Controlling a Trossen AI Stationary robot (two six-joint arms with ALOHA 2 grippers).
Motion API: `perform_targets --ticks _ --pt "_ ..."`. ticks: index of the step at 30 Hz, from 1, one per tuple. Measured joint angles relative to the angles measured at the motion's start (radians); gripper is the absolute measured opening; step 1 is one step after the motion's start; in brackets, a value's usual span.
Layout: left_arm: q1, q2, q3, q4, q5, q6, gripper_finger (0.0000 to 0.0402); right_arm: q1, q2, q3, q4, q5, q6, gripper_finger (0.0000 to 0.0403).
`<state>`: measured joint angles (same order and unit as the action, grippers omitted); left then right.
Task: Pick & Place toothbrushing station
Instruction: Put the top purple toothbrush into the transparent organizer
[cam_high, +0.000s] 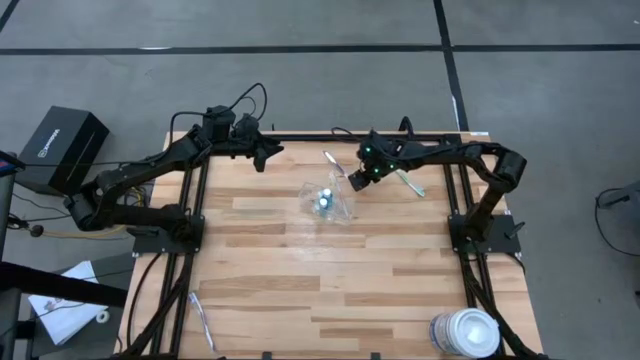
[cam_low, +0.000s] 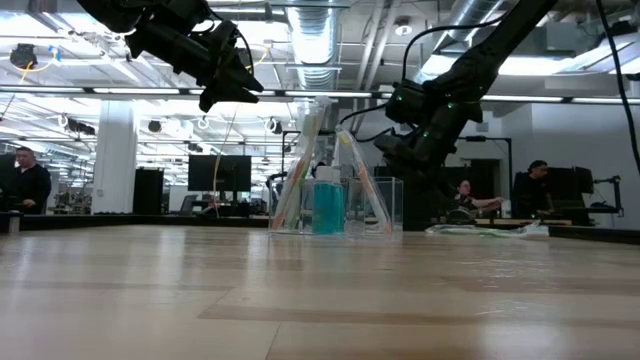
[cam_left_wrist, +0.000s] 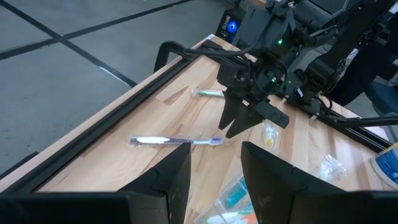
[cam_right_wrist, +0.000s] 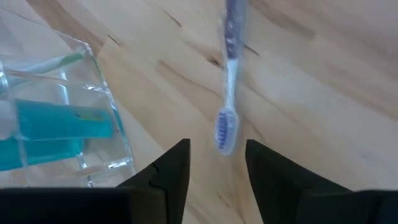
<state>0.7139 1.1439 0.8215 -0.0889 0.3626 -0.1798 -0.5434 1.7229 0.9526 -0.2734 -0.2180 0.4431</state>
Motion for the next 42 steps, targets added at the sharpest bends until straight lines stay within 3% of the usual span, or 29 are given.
perform_targets --ticks 16,22,27,30,35,42 --pt "0.0 0.0 0.0 0.0 0.004 0.023 0.0136 0.025 0.004 -0.043 0.029 0.029 0.064 0.0143" --pt "0.0 0.0 0.0 0.001 0.005 0.022 0.0136 0.033 0.086 -0.027 0.049 -0.013 0.093 0.0135" --pt "0.0 0.0 0.0 -0.001 0.005 0.019 0.0136 0.043 0.111 0.012 0.038 0.014 0.093 0.0129" --pt "0.0 0.0 0.0 -0.001 0.005 0.019 0.0136 0.036 0.116 0.028 0.032 0.043 0.092 0.0104" --pt "0.0 0.0 0.0 -0.001 0.005 0.019 0.0136 0.018 0.12 0.035 0.024 0.036 0.075 0.0014" --pt "0.008 0.0 0.0 -0.001 0.006 0.02 0.0136 0.021 0.071 0.051 -0.021 -0.018 0.083 0.0001"
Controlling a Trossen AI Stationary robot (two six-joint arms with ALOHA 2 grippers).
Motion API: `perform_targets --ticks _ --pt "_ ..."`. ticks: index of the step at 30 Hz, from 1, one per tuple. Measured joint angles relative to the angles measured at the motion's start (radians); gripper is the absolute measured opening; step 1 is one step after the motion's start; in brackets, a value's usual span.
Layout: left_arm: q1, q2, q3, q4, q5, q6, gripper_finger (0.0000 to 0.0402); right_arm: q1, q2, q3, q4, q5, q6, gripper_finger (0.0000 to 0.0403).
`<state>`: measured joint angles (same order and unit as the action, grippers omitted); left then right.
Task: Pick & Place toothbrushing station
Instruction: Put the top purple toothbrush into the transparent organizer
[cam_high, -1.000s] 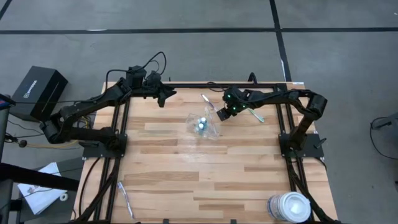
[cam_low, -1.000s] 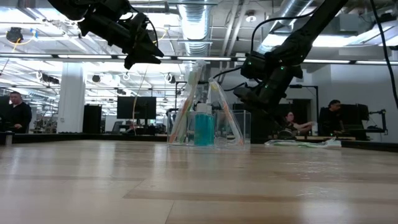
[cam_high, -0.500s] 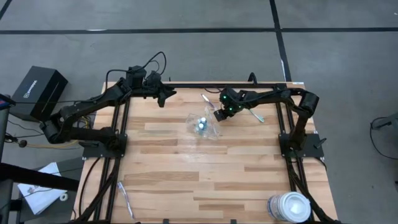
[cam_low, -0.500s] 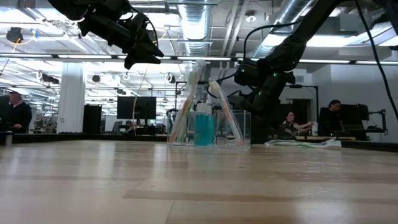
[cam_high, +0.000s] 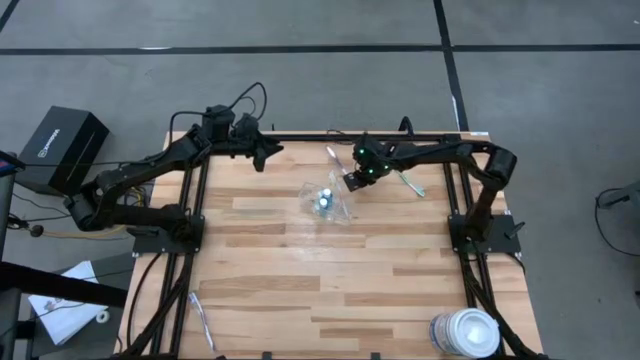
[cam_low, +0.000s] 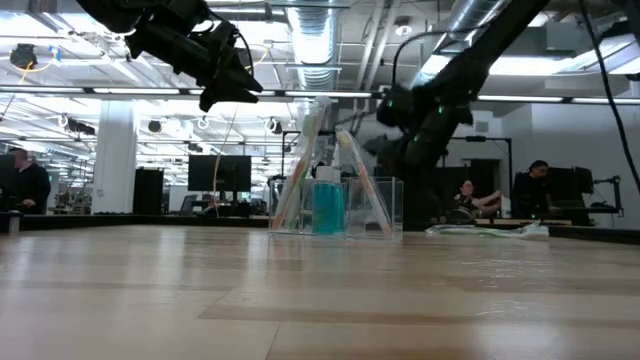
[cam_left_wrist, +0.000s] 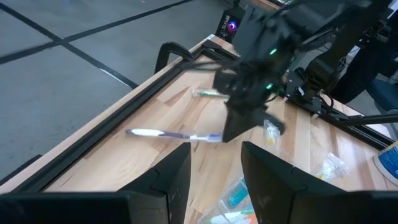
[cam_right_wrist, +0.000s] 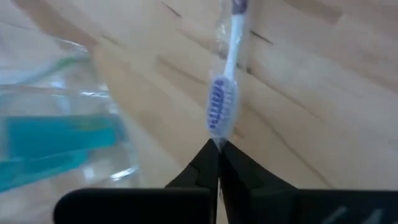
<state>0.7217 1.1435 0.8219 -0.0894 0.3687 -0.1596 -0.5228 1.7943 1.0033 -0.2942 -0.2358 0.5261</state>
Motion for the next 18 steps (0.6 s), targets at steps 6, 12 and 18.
perform_targets --ticks 6,12,18 --pt "0.014 0.0 0.0 0.0 -0.001 0.003 0.0136 -0.001 -0.154 0.038 -0.12 0.0 -0.002 0.0" --pt "0.014 0.0 0.0 0.002 -0.001 0.005 0.0136 -0.004 -0.321 0.122 -0.343 -0.001 0.0 0.0" --pt "0.014 0.0 0.0 0.004 -0.001 0.005 0.0136 -0.003 -0.46 0.282 -0.476 -0.061 0.079 0.0"
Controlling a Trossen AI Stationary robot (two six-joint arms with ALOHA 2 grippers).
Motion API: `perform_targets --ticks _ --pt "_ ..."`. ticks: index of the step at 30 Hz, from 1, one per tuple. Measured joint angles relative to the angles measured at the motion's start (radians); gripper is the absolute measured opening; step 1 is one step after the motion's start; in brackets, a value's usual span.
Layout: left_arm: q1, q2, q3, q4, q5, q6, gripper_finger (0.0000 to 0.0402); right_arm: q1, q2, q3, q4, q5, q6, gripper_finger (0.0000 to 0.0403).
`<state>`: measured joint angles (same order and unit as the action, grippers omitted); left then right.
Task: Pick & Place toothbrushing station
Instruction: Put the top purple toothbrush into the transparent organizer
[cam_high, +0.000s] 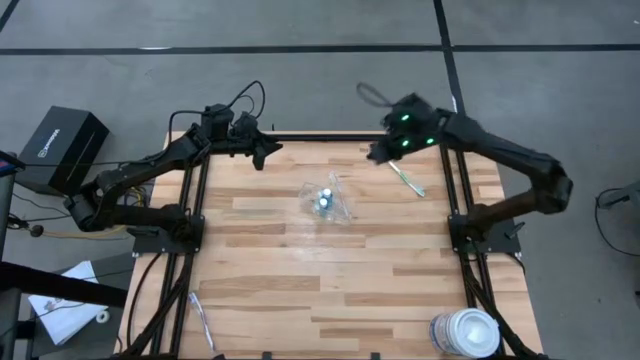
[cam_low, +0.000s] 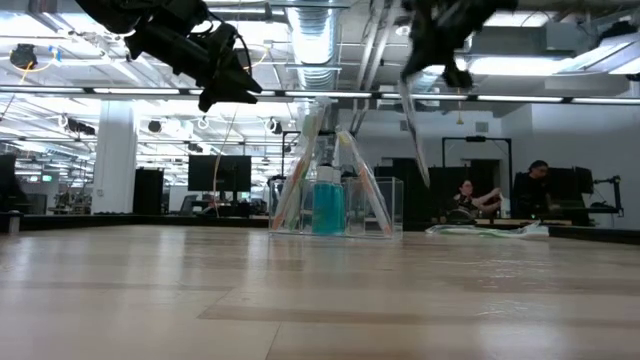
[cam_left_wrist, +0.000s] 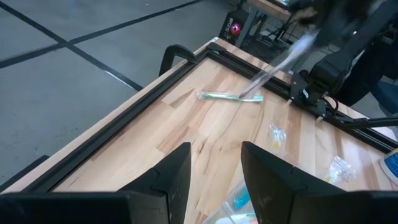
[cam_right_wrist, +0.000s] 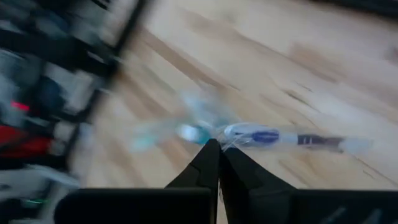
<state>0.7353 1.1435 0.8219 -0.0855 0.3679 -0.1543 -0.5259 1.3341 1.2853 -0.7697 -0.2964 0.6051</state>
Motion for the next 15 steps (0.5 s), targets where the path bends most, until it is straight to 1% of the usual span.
perform_targets --ticks 4,8,12,15 --pt "-0.003 0.0 0.0 0.029 0.006 0.0 0.0136 0.0 -0.057 0.101 0.001 -0.044 0.071 0.0" --pt "-0.023 0.0 0.0 0.096 0.01 -0.004 0.0136 0.004 -0.075 0.179 -0.002 -0.047 0.138 0.0" --pt "-0.044 0.0 0.0 0.133 0.014 -0.008 0.0136 0.047 -0.07 0.232 -0.003 -0.046 0.194 0.0" --pt "-0.056 0.0 0.0 0.132 0.014 -0.01 0.0136 0.092 -0.069 0.239 0.009 -0.043 0.243 0.0"
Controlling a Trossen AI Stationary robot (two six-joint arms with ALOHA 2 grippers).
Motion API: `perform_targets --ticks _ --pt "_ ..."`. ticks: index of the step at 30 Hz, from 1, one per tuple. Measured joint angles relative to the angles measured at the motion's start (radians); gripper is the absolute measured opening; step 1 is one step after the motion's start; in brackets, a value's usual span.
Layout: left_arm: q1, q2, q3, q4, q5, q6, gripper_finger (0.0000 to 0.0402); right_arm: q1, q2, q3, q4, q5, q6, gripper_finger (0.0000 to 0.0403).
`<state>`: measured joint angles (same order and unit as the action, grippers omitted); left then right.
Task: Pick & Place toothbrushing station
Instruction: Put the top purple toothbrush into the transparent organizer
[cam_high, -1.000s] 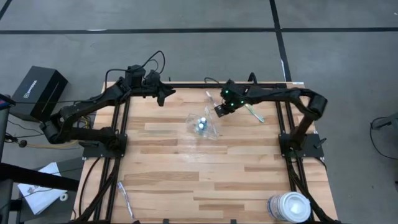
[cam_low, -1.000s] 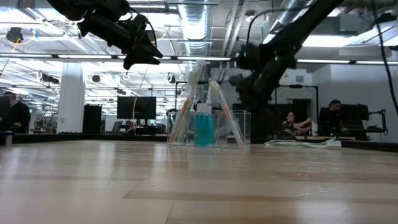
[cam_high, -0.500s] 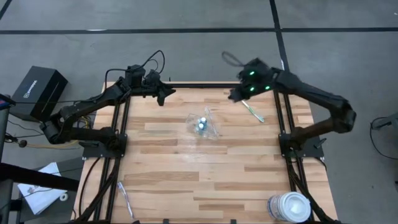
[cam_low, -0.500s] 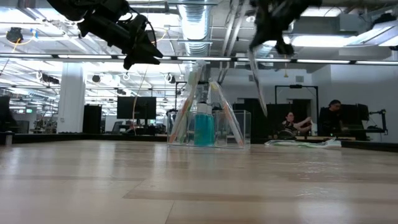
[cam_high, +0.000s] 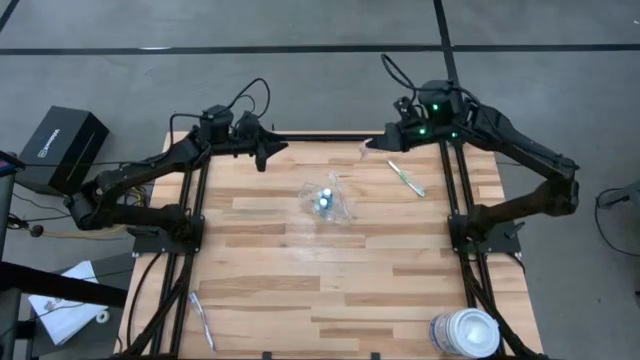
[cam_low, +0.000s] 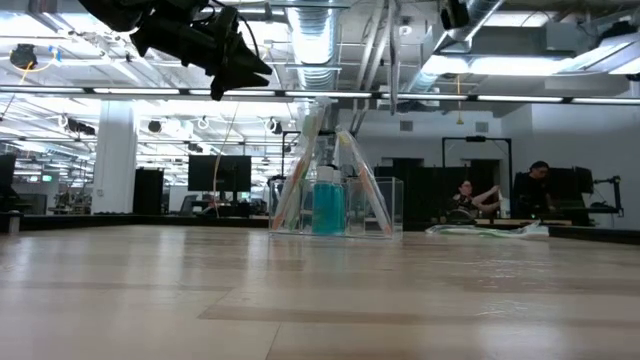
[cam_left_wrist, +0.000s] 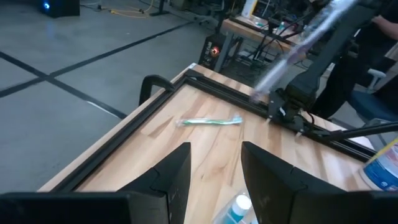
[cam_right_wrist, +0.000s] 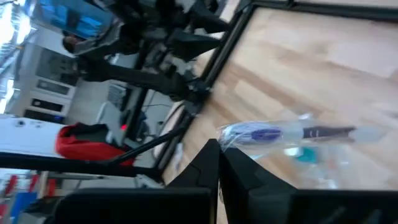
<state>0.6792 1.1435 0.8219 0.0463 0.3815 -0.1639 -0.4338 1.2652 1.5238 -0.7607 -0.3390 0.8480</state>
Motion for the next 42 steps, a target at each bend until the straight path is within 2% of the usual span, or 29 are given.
perform_targets --ticks 10,17,20,22,26,42 --pt "-0.018 0.0 0.0 -0.001 0.0 0.0 0.0136 0.264 0.0 -0.008 0.025 0.178 0.193 0.0" --pt "-0.018 0.0 0.0 -0.001 -0.001 0.002 0.0136 0.388 0.04 -0.131 0.169 0.284 0.276 0.0" --pt "-0.018 0.0 0.0 -0.001 0.001 0.002 0.0136 0.401 0.064 -0.203 0.21 0.288 0.278 0.0" --pt "-0.018 0.0 0.0 -0.001 0.015 0.002 0.0136 0.399 0.083 -0.238 0.317 0.288 0.279 0.0" --pt "-0.018 0.0 0.0 -0.006 0.035 0.002 0.0136 0.397 0.113 -0.289 0.411 0.291 0.279 0.0" --pt "-0.018 0.0 0.0 -0.016 0.038 0.002 0.0136 0.388 0.162 -0.311 0.433 0.285 0.24 0.0"
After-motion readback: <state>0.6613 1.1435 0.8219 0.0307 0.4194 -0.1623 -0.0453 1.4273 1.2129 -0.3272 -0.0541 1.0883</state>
